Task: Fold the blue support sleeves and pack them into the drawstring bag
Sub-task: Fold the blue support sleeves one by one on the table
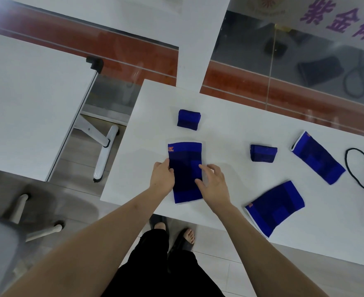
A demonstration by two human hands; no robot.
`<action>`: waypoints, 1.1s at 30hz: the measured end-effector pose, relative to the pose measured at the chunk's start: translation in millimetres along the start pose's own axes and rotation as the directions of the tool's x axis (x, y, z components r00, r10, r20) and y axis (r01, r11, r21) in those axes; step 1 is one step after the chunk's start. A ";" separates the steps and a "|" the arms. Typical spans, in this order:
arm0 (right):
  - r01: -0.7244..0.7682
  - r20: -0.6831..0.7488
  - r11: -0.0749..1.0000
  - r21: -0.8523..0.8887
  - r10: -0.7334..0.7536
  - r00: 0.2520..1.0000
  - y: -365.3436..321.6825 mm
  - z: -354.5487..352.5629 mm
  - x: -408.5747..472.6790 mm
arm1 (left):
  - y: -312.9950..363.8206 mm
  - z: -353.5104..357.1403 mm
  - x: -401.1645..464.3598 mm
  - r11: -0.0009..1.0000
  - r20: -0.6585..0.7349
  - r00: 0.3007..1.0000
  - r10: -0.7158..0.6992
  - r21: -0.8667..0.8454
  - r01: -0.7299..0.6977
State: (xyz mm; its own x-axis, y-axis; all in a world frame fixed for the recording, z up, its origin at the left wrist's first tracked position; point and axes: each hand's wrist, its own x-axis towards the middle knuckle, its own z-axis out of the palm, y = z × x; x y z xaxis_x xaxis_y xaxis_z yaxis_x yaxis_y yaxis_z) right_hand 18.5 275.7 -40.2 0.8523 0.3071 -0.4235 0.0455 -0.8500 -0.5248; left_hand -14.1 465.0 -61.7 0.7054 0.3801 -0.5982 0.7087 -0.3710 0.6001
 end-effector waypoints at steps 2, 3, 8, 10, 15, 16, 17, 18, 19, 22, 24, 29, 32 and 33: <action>0.001 0.021 0.999 -0.034 0.000 1.000 -1.5 1.0 5.4 | 5.2 0.2 -0.4 0.997 -0.009 0.999 -0.043 -0.060 0.042; 0.007 0.030 0.999 -0.048 -0.005 1.000 -1.6 2.2 7.7 | 8.3 0.1 -1.0 0.991 -0.008 0.997 -0.072 -0.115 0.071; 0.012 0.037 0.996 -0.087 -0.008 0.999 -0.4 3.4 12.9 | 21.4 0.7 -6.0 0.918 0.058 0.988 -0.140 -0.367 0.152; 0.022 0.047 0.996 -0.089 -0.018 0.999 -1.7 0.4 13.2 | 23.7 4.0 -4.8 0.933 0.076 0.990 -0.118 -0.334 0.137; -0.086 -0.016 0.973 0.214 0.092 0.996 -9.3 -14.6 21.1 | 40.4 4.5 -10.6 0.941 0.123 0.992 -0.037 -0.331 0.076; -0.143 -0.004 0.925 0.352 0.155 0.988 -13.5 -19.4 24.2 | 44.5 3.7 -13.7 0.938 0.141 0.990 -0.006 -0.342 0.055; -0.200 0.037 0.856 0.476 0.208 0.977 -17.8 -25.3 26.0 | 48.4 2.9 -17.5 0.935 0.158 0.987 0.026 -0.352 0.032; -0.245 0.083 0.787 0.567 0.242 0.967 -20.7 -30.6 27.9 | 52.1 2.0 -21.0 0.931 0.172 0.984 0.056 -0.364 0.011; -0.268 0.109 0.735 0.623 0.258 0.960 -23.1 -36.8 29.0 | 55.6 0.7 -24.5 0.926 0.182 0.980 0.083 -0.378 -0.008; -0.256 0.055 0.686 0.681 0.301 0.952 -23.6 -54.5 31.9 | 66.0 -6.5 -31.0 0.912 0.178 0.976 0.125 -0.409 -0.042; -0.248 0.038 0.633 0.734 0.327 0.944 -21.9 -62.9 34.1 | 72.2 -12.4 -33.7 0.889 0.163 0.972 0.169 -0.452 -0.079; -0.053 -0.063 0.632 0.773 0.159 0.985 -25.2 -84.1 24.0 | 96.5 -26.2 -41.5 0.855 0.017 0.955 0.296 -0.450 -0.257; 0.098 -0.178 0.626 0.773 0.066 0.982 -28.6 -102.5 10.3 | 101.3 -35.1 -42.5 0.837 -0.056 0.923 0.380 -0.404 -0.369; 0.118 -0.207 0.645 0.755 0.065 0.976 -27.6 -107.7 5.2 | 98.9 -37.7 -43.7 0.830 -0.077 0.904 0.420 -0.371 -0.417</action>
State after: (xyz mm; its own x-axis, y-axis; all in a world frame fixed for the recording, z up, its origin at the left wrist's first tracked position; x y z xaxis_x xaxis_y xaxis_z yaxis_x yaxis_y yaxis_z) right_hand 77.8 254.6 51.7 0.9429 0.1560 -0.2942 -0.2639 -0.1888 -0.9459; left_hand 24.9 443.6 43.8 0.9350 0.2535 -0.2481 0.2917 -0.1520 0.9443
